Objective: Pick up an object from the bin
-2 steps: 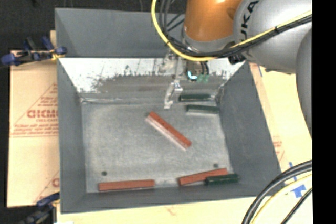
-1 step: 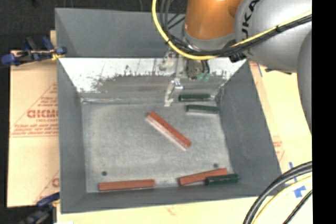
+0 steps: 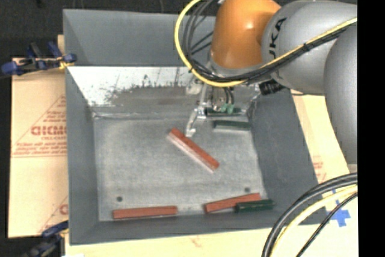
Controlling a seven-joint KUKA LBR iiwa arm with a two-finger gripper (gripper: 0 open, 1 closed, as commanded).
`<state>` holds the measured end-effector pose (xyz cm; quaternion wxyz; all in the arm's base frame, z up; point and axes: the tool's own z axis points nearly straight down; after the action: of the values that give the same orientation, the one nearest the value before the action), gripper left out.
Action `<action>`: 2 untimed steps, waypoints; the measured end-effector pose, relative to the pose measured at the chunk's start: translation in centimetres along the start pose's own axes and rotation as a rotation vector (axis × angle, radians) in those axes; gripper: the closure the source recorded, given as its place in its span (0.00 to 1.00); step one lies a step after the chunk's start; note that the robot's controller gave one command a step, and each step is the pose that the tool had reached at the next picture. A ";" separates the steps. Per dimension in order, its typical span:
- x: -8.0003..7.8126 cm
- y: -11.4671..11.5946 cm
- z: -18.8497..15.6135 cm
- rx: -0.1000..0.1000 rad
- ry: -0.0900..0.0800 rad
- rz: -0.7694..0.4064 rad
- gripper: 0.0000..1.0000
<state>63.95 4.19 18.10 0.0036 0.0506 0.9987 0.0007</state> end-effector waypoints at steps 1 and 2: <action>3.6 -3.0 2.0 0.001 0.006 0.082 0.00; 1.6 -3.3 3.6 0.001 0.002 0.211 0.00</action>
Offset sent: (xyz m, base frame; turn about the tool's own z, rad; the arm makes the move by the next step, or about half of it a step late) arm -0.0157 -0.0305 -0.0412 0.2236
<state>62.05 1.11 14.49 0.0026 0.1557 0.9878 0.0007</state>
